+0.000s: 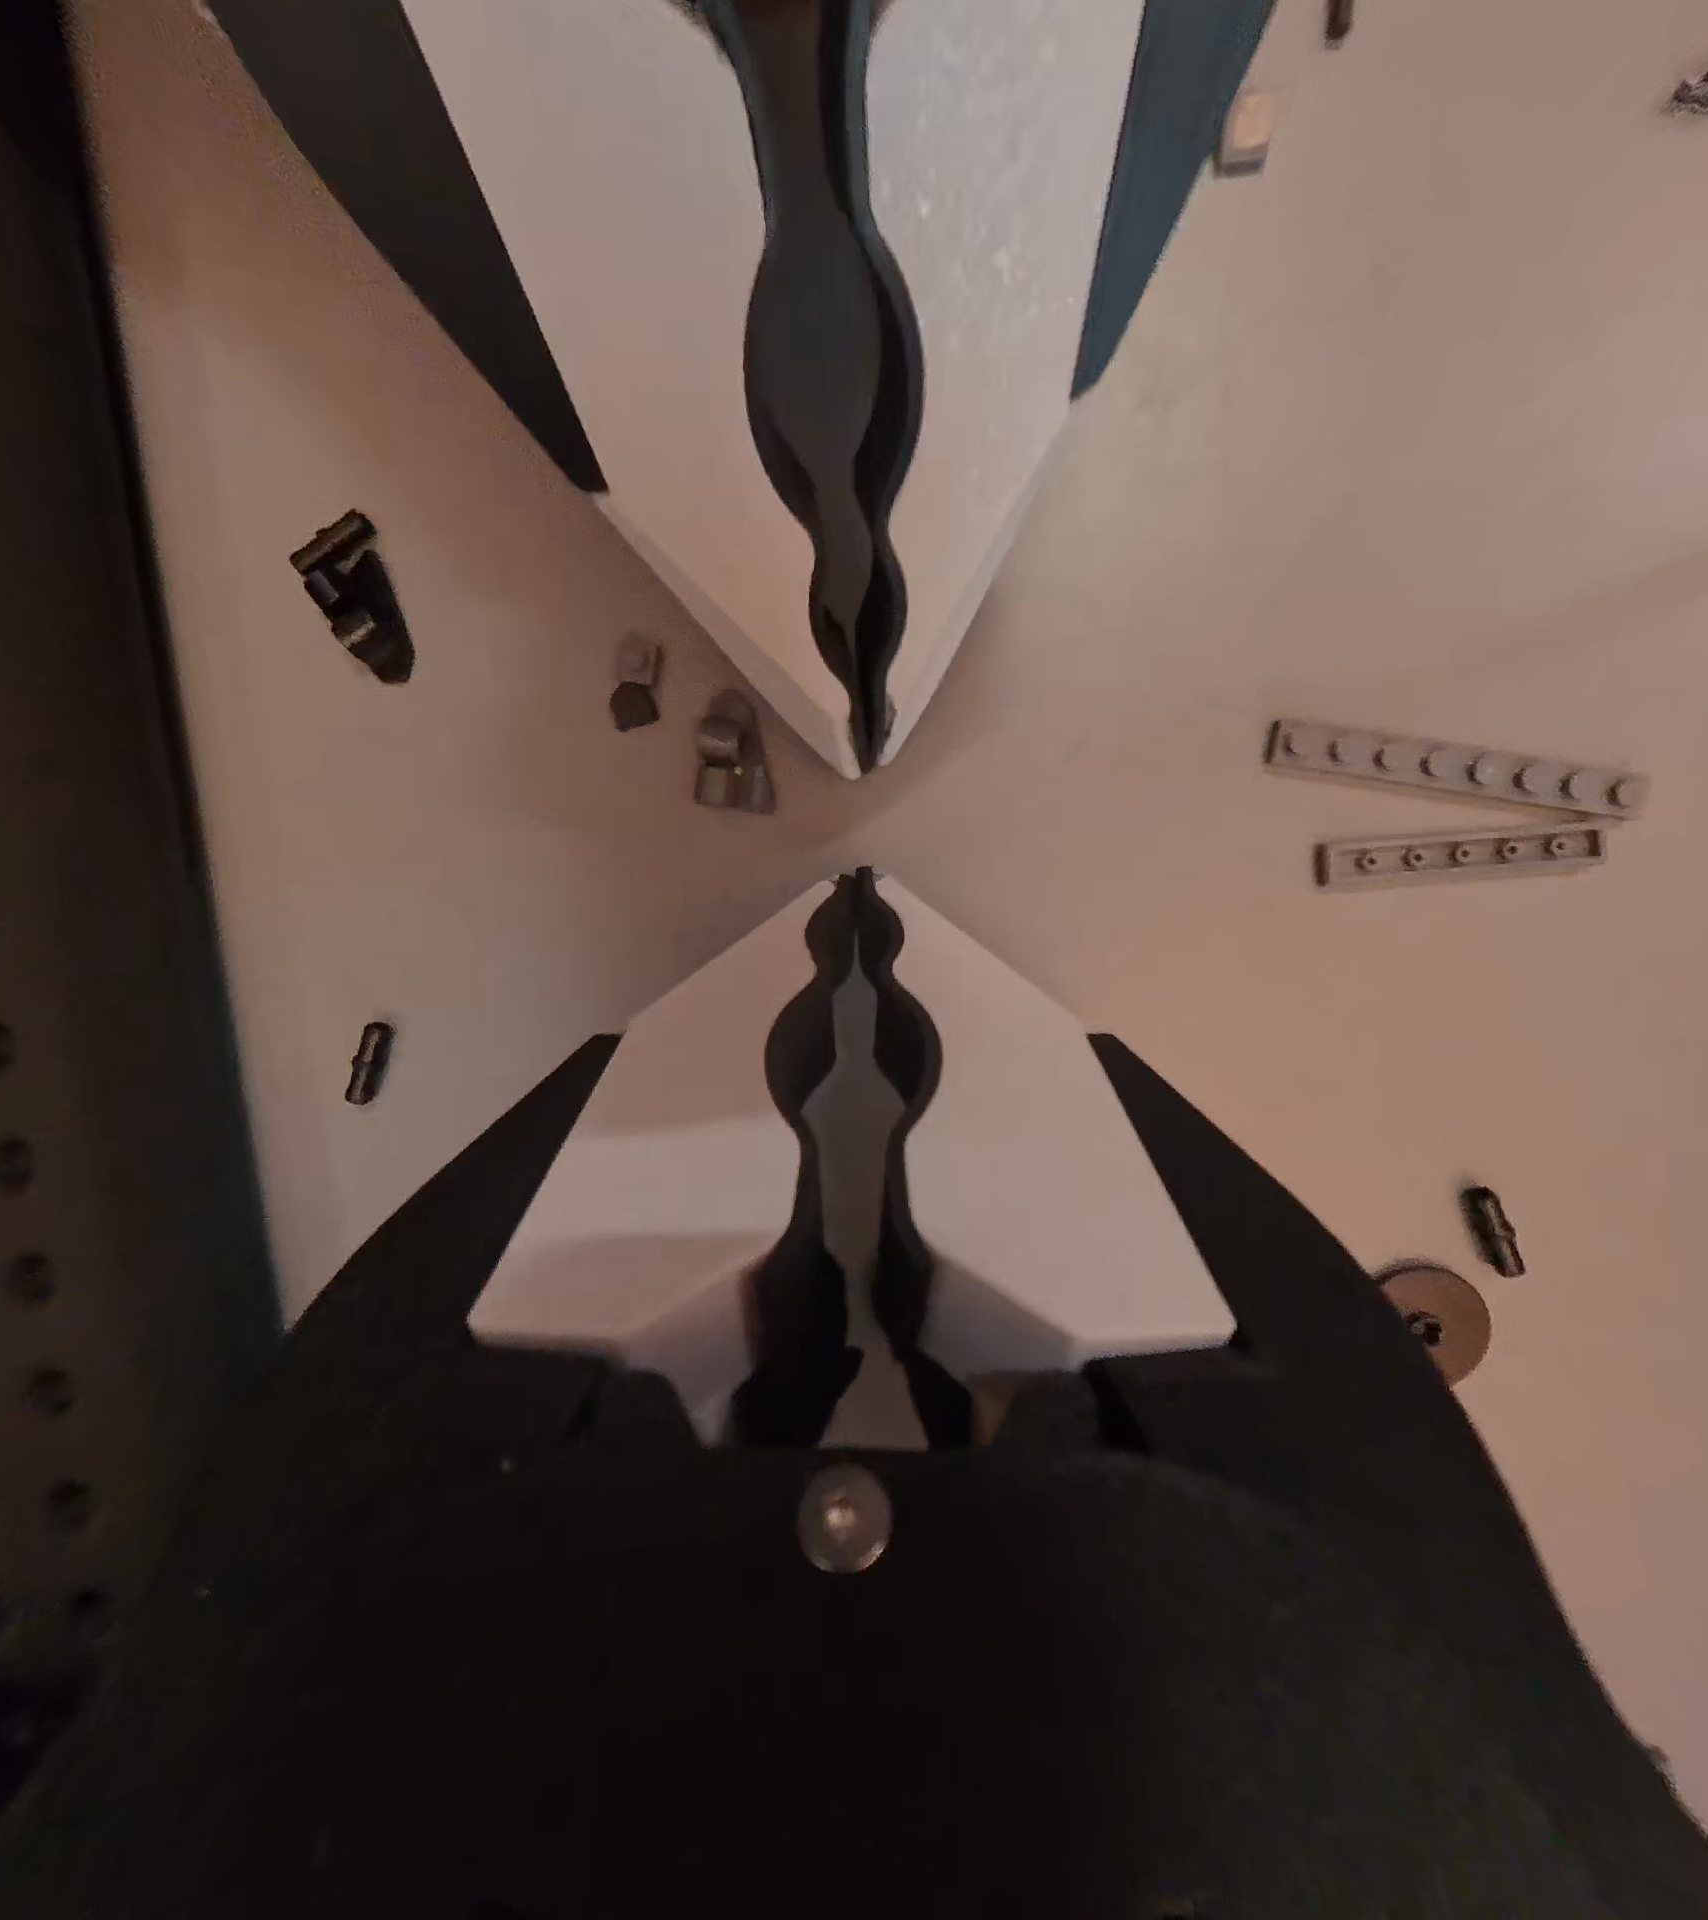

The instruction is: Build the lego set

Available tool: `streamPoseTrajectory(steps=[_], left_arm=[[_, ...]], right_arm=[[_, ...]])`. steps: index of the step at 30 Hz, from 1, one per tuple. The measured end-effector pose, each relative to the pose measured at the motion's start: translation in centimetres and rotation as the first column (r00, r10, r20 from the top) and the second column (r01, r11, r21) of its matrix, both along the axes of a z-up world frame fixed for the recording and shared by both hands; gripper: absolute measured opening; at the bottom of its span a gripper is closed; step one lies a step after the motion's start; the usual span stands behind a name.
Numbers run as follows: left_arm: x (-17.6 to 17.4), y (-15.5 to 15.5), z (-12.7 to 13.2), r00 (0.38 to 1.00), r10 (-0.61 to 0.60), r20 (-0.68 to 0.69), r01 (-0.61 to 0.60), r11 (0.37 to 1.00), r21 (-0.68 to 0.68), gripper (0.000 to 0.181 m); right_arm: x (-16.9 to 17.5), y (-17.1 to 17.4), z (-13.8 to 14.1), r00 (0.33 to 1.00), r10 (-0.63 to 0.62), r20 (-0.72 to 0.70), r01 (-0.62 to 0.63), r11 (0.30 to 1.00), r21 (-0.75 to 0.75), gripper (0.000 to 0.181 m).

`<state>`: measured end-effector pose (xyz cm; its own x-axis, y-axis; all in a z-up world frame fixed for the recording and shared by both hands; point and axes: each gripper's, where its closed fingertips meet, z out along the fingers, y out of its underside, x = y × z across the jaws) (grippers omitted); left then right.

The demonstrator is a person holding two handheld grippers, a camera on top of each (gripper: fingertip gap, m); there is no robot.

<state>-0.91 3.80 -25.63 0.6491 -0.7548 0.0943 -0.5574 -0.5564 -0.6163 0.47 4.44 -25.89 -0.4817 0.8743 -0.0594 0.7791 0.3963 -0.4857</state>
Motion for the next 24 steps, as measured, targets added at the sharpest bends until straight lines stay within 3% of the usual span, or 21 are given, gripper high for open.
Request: streamPoseTrajectory(steps=[8,13,19,24], left_arm=[[-2.5,3.5,1.3,0.982,0.188,-0.015,-0.184,0.975,0.128,0.004],[-3.9,5.7,1.9,0.956,0.29,-0.049,-0.275,0.939,0.209,0.012],[-4.5,6.4,0.5,0.941,0.318,-0.117,-0.293,0.937,0.191,0.019],[-4.4,6.5,-0.1,0.943,0.316,-0.106,-0.297,0.941,0.165,0.012]], right_arm=[[-3.2,5.8,3.0,0.955,-0.188,-0.228,0.207,0.976,0.065,0.001],[-5.4,7.1,3.6,0.935,-0.181,-0.306,0.23,0.964,0.134,0.014],[-6.6,9.5,2.7,0.927,-0.181,-0.328,0.261,0.94,0.218,0.029],[-7.0,9.7,1.6,0.936,-0.201,-0.29,0.261,0.948,0.183,0.038]])
